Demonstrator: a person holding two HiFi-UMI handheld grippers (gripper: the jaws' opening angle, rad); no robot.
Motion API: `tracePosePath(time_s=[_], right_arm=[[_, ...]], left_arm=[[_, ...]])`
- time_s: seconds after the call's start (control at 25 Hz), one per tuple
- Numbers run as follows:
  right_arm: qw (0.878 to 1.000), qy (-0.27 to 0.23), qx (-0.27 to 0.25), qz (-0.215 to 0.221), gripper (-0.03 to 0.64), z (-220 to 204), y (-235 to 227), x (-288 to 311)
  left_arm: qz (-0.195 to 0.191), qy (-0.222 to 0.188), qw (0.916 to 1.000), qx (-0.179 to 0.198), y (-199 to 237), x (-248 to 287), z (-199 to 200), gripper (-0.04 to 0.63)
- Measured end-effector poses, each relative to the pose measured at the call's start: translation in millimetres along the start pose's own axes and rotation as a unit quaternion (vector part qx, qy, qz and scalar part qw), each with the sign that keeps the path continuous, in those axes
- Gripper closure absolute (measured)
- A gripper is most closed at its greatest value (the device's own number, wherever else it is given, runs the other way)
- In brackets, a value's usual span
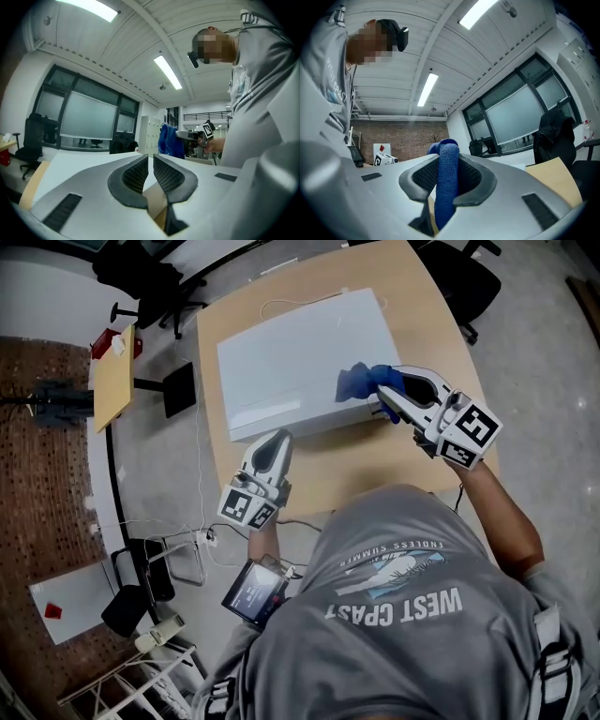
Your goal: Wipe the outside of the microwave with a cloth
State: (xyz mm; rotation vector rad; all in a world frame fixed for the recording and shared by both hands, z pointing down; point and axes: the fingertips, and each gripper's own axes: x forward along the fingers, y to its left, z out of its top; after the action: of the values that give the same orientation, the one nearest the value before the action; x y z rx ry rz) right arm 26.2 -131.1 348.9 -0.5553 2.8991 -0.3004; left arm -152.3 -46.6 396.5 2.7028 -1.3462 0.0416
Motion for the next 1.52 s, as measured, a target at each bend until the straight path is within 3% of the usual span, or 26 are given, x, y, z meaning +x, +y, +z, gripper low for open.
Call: tracePosePath(time_s=[0.12, 0.28, 0.44, 0.6, 1.04, 1.32, 1.52], right_arm=[[1.0, -0.007, -0.005, -0.006, 0.523, 6.9, -0.1, 18.1], [1.0, -0.015, -0.017, -0.004, 0.523, 14.6, 5.7, 48.4], [0.999, -0.022, -0.031, 0.007, 0.523, 20.0, 17.2, 83.0], [0.999, -0.022, -0.043, 0.021, 0.523, 23.7, 37.0, 119.6], [0.996, 0.013, -0.044, 0.078, 0.522, 8.0, 87.2, 204.8], [0.993, 0.064, -0.063, 0.078, 0.522, -5.7, 107.6, 237.9], [0.99, 0.096, -0.087, 0.062, 0.486, -8.1, 109.7, 252.1]], left_arm=[[-0.025, -0.005, 0.9994, 0.024, 19.8, -1.8, 18.5, 0.545], [-0.065, -0.038, 0.9968, 0.027, 40.6, 0.5, 48.7, 0.545], [-0.101, -0.041, 0.9932, 0.041, 55.6, 11.4, 59.5, 0.538], [-0.132, -0.049, 0.9895, 0.035, 65.8, 23.2, 65.4, 0.42], [-0.173, -0.072, 0.9821, 0.022, 78.9, 28.3, 67.2, 0.342], [-0.165, -0.077, 0.9833, 0.006, 88.9, 22.5, 73.0, 0.344], [-0.15, -0.072, 0.986, -0.011, 101.2, 25.1, 76.2, 0.451]])
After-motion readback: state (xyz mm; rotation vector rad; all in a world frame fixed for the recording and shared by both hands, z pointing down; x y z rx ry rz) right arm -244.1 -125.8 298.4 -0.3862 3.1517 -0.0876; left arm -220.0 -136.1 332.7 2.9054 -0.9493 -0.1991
